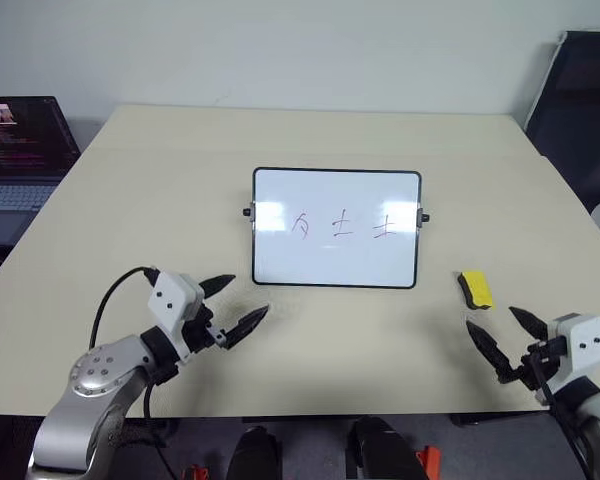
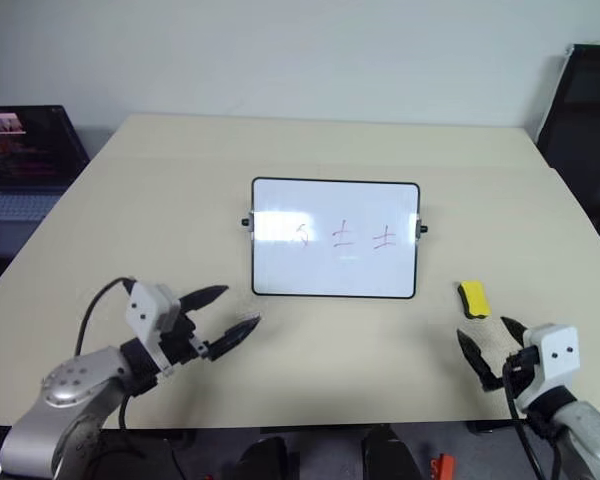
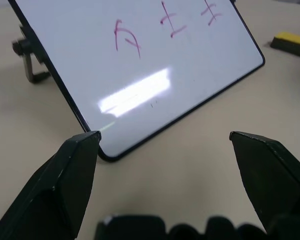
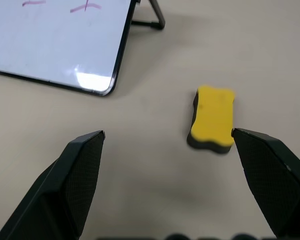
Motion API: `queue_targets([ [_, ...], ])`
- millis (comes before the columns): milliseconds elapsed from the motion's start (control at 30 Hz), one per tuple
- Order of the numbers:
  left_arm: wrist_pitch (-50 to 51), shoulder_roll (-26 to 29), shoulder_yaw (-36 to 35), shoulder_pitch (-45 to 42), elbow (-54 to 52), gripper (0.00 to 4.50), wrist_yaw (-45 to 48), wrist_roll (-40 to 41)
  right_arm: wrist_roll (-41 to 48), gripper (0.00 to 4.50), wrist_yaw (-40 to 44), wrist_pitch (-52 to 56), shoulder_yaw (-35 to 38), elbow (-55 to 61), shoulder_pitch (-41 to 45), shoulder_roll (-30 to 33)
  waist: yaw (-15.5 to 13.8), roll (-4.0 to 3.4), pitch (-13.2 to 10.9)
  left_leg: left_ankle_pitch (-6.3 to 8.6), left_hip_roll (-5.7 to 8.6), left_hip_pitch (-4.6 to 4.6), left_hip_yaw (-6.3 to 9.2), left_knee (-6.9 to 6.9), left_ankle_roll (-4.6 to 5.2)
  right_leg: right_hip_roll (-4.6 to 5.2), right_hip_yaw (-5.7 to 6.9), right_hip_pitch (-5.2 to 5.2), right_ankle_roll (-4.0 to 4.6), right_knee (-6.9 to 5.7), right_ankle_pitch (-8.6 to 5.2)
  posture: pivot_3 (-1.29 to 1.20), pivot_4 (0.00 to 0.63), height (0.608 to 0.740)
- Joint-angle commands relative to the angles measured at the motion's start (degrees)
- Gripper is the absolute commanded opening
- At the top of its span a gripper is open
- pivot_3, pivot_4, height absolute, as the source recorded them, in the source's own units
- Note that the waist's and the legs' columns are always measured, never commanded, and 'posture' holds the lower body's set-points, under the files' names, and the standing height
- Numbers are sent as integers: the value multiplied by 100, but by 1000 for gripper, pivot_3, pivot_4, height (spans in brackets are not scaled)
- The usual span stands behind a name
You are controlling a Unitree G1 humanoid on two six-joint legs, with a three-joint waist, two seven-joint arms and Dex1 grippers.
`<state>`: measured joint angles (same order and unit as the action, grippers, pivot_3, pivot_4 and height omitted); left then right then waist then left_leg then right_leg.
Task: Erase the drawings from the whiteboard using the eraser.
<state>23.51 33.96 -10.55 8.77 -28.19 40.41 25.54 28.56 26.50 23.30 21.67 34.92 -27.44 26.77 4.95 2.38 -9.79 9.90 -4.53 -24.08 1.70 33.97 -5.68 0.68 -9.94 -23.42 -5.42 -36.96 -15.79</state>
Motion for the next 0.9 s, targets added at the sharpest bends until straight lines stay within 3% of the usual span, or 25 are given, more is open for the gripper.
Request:
queue_targets([
  [33, -153, 93, -48, 131, -139, 4500, 163, 50, 149, 4452, 175, 41, 183, 106, -83, 113, 2, 2, 1, 0, 0, 4, 0, 4, 0, 1, 0, -6, 0, 0, 0, 0, 150, 740],
  [500, -495, 314, -453, 729, -495, 4500, 466, 119, 330, 4452, 196, 281, 24, -37, 322, 130, 6, 9, -3, 3, 2, 11, -8, 3, -4, 8, -2, -7, 1, 2, 0, 0, 150, 740],
  [667, -816, 433, -575, 589, -107, 4500, 707, 62, 300, 4452, 31, 442, -117, 29, 667, 38, 5, 9, -3, 4, 2, 11, -8, 4, -4, 8, -2, -7, 1, 0, 1, 0, 150, 740],
  [900, -491, 838, 155, -1365, 693, 4500, 1327, 186, 743, 4452, -708, 1419, 356, 596, 1050, 179, -42, 11, -4, 2, 6, 5, -4, 15, -1, 8, 2, -4, 1, 0, 1, 0, 150, 740],
])
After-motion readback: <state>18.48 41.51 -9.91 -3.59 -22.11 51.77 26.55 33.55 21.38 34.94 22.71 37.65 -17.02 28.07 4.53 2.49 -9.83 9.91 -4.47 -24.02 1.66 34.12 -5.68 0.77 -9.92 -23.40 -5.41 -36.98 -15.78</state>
